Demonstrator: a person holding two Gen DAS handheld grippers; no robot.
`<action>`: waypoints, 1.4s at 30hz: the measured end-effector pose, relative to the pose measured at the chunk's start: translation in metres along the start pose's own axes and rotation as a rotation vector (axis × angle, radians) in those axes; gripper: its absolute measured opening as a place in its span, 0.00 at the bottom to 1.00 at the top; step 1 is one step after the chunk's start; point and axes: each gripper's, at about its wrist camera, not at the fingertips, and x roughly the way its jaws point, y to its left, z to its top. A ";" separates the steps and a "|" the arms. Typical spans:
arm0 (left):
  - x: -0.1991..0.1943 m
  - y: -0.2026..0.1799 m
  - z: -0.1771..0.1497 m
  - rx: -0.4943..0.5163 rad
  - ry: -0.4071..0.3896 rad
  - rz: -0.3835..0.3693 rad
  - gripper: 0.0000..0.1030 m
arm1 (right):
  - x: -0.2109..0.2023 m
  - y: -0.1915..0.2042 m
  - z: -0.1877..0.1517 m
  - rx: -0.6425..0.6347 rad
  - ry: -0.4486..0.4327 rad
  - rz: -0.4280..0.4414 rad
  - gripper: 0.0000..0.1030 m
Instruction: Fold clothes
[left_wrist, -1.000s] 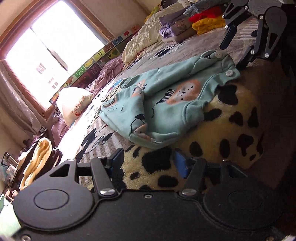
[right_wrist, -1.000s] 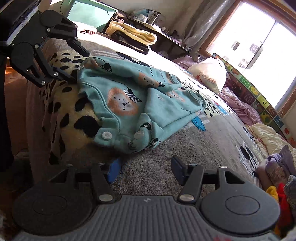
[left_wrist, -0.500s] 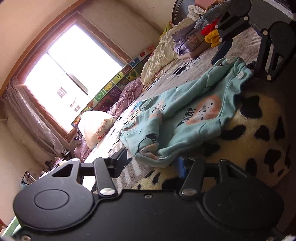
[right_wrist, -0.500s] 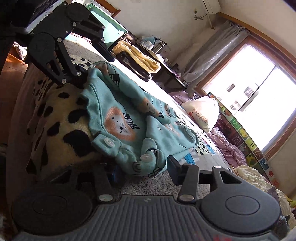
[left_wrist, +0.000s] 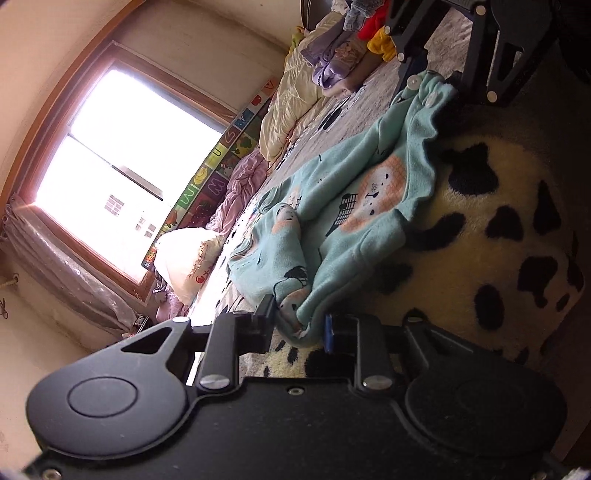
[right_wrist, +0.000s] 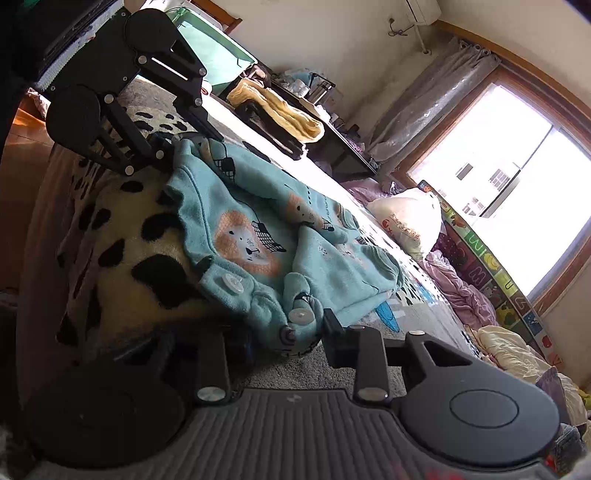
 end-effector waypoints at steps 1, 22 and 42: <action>-0.003 0.000 0.000 0.011 -0.011 0.017 0.42 | 0.000 0.001 0.000 -0.009 -0.003 -0.008 0.40; -0.006 0.048 0.013 -0.137 -0.002 -0.082 0.19 | -0.005 -0.054 0.027 0.108 -0.014 0.100 0.24; 0.179 0.228 0.012 -1.179 0.058 -0.418 0.17 | 0.185 -0.275 0.045 0.793 -0.008 0.340 0.21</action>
